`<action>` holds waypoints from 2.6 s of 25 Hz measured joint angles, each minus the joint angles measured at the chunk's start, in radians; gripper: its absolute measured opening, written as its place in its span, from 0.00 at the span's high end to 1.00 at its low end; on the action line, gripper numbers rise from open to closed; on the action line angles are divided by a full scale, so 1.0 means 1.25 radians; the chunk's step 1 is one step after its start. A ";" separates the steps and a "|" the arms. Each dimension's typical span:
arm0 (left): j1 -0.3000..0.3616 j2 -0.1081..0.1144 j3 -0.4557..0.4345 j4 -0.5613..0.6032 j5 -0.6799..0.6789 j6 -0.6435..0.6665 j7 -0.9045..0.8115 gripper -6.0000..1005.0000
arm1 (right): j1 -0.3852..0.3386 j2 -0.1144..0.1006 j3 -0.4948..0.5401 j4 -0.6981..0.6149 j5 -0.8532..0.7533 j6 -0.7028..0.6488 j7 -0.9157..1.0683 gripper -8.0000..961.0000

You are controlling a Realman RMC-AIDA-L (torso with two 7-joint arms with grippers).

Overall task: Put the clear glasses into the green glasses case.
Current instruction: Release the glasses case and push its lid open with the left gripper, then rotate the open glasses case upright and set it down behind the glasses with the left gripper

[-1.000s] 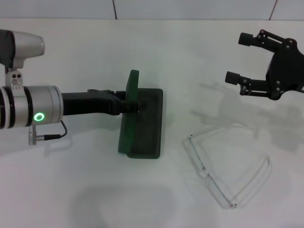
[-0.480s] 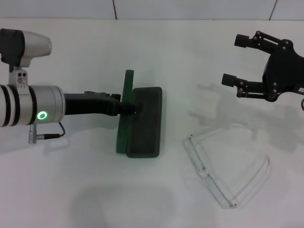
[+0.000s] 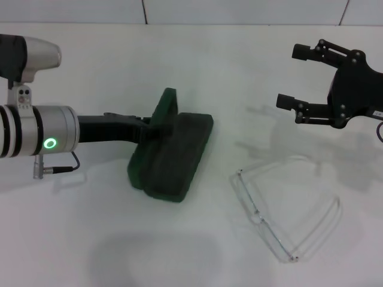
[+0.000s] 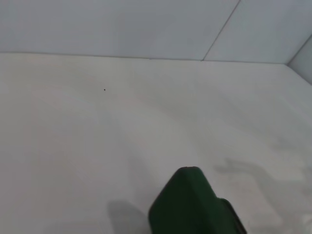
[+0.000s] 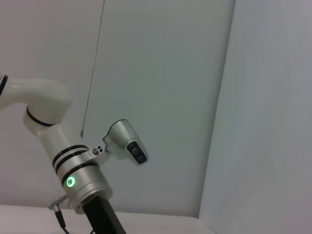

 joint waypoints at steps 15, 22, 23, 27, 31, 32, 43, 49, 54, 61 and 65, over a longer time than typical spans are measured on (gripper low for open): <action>-0.012 0.001 -0.001 0.001 -0.007 0.004 0.078 0.77 | -0.008 -0.002 -0.001 -0.001 -0.013 -0.008 -0.014 0.10; -0.047 0.003 -0.002 0.008 -0.042 0.003 0.258 0.80 | -0.028 -0.015 -0.001 -0.003 -0.119 -0.116 -0.074 0.10; -0.057 0.003 -0.002 0.008 -0.044 0.003 0.294 0.80 | -0.031 -0.015 -0.001 -0.004 -0.135 -0.131 -0.085 0.10; -0.107 0.003 0.003 0.002 -0.039 0.004 0.434 0.80 | -0.046 -0.009 -0.001 -0.012 -0.198 -0.168 -0.116 0.10; -0.169 0.001 0.015 -0.024 -0.037 0.007 0.554 0.79 | -0.061 -0.001 -0.010 -0.008 -0.222 -0.172 -0.136 0.11; -0.186 0.001 0.021 -0.033 -0.036 0.008 0.574 0.79 | -0.063 0.000 -0.014 -0.005 -0.224 -0.172 -0.138 0.11; -0.351 -0.003 0.028 -0.194 -0.038 0.014 0.711 0.78 | -0.076 0.003 -0.032 0.024 -0.231 -0.166 -0.180 0.10; -0.387 -0.004 0.028 -0.263 -0.036 -0.018 0.748 0.78 | -0.074 0.004 -0.032 0.027 -0.232 -0.163 -0.187 0.10; -0.380 -0.006 0.028 -0.267 -0.041 -0.056 0.764 0.77 | -0.072 0.004 -0.033 0.024 -0.232 -0.163 -0.194 0.10; -0.382 -0.007 0.029 -0.304 -0.043 -0.069 0.792 0.77 | -0.062 0.004 -0.033 0.022 -0.232 -0.163 -0.193 0.11; -0.379 -0.007 0.030 -0.307 -0.063 -0.067 0.795 0.76 | -0.062 0.004 -0.033 0.021 -0.232 -0.163 -0.189 0.10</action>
